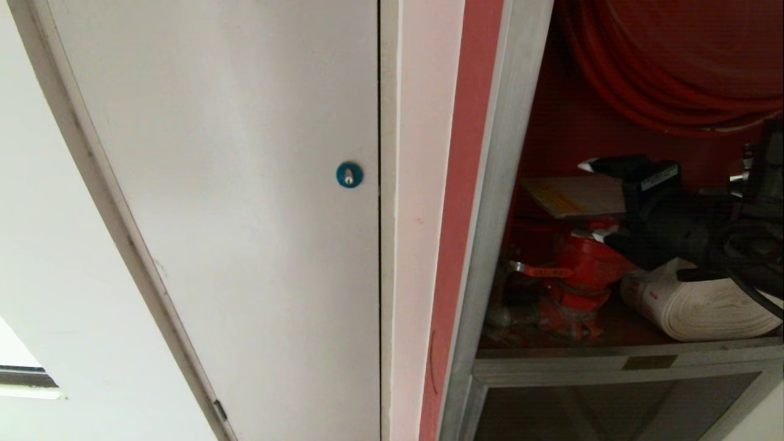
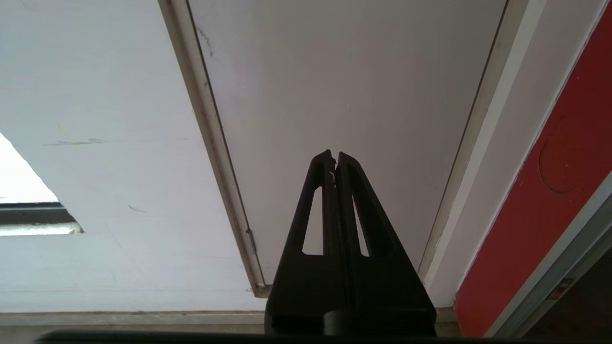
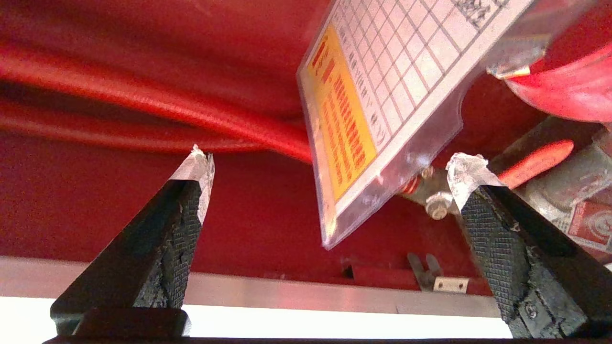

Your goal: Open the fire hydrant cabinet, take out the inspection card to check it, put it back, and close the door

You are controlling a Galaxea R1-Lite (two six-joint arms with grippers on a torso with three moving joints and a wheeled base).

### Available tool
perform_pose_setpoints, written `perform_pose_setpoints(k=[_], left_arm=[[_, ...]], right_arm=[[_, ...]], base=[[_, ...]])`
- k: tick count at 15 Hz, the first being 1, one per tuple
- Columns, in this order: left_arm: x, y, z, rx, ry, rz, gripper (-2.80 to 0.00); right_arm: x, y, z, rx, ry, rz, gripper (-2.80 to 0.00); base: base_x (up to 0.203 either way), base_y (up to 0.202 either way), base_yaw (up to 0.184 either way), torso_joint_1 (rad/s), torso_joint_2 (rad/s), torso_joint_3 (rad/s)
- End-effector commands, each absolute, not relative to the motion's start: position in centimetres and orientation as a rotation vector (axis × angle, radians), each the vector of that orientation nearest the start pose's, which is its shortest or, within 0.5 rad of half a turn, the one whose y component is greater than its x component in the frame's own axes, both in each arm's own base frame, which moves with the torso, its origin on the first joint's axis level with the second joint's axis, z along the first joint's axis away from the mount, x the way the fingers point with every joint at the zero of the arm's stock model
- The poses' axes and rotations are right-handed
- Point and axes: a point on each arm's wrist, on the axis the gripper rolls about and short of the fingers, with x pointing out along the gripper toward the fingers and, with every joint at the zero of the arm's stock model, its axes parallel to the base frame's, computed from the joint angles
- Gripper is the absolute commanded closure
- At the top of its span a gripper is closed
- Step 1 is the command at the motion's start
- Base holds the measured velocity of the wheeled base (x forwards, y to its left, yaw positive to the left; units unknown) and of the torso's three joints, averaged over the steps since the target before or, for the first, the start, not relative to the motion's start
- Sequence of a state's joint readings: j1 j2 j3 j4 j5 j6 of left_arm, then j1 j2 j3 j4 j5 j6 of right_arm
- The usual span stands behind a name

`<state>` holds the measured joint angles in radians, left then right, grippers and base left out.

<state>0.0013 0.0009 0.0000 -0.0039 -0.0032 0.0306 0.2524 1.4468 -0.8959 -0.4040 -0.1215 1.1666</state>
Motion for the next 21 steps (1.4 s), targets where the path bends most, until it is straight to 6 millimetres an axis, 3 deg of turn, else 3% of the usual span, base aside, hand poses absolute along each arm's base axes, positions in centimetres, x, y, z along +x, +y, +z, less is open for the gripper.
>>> perform_pose_setpoints(k=[1,9,14,15,21], left_arm=[[-2.3,0.0,7.6,0.031,-0.002,-0.002,0.00],[-2.3,0.0,7.6,0.031,-0.002,-0.001,0.00],[-2.3,0.0,7.6,0.031,-0.002,-0.002,0.00],[-2.3,0.0,7.6,0.031,-0.002,-0.002,0.00],[-2.3,0.0,7.6,0.031,-0.002,-0.002,0.00]], right_arm=[[25.3,5.9,25.2,1.141,0.211,0.019,-2.80],[27.6,6.3,24.4,1.168,0.268,0.031,-2.80],[28.1,5.3,24.5,1.245,0.293,0.058,-2.80],[28.2,5.1,24.5,1.269,0.300,0.059,0.00],[28.2,4.9,24.5,1.269,0.300,0.061,0.00]], base=[[0.000,0.000,0.000,0.000,0.00,0.000],[0.000,0.000,0.000,0.000,0.00,0.000],[0.000,0.000,0.000,0.000,0.00,0.000],[0.000,0.000,0.000,0.000,0.00,0.000],[0.000,0.000,0.000,0.000,0.00,0.000]])
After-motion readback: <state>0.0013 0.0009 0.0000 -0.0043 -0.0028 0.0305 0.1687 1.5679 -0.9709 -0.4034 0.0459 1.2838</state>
